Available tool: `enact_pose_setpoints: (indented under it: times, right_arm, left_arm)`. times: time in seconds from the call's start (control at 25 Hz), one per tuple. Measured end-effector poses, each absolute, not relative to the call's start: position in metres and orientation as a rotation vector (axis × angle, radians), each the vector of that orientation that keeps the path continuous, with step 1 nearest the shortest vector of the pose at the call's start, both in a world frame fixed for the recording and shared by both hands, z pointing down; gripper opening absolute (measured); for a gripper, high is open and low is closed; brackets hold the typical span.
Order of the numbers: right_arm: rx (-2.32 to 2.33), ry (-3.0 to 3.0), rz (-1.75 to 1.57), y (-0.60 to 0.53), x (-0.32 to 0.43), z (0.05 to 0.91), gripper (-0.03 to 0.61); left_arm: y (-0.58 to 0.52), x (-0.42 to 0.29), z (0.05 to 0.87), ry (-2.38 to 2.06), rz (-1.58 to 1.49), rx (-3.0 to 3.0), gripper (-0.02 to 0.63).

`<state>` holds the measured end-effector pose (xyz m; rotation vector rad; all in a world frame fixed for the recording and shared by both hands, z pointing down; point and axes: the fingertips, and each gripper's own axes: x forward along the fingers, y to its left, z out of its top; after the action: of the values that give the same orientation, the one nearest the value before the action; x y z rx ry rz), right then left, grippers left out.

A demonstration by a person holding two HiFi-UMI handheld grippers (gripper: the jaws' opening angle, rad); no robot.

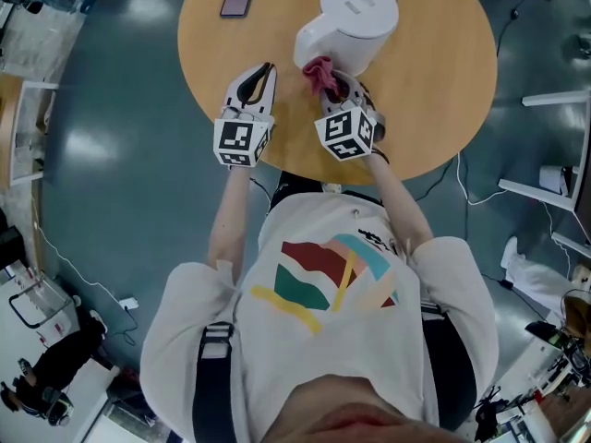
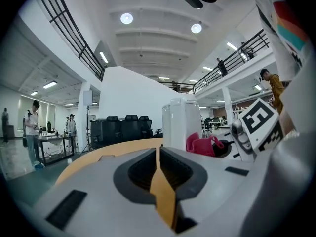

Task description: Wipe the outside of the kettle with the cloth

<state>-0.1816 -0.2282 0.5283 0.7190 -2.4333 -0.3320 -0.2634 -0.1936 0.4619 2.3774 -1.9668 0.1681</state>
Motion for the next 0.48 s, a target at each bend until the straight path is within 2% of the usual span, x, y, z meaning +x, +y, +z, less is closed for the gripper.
enact_pose_setpoints:
  times: [0.48]
  right_arm:
    - [0.790,-2.413,-0.208,-0.243,-0.172,0.541,0.039]
  left_arm:
    - [-0.194,-0.262,0.460,-1.962,0.200,2.387,0.068]
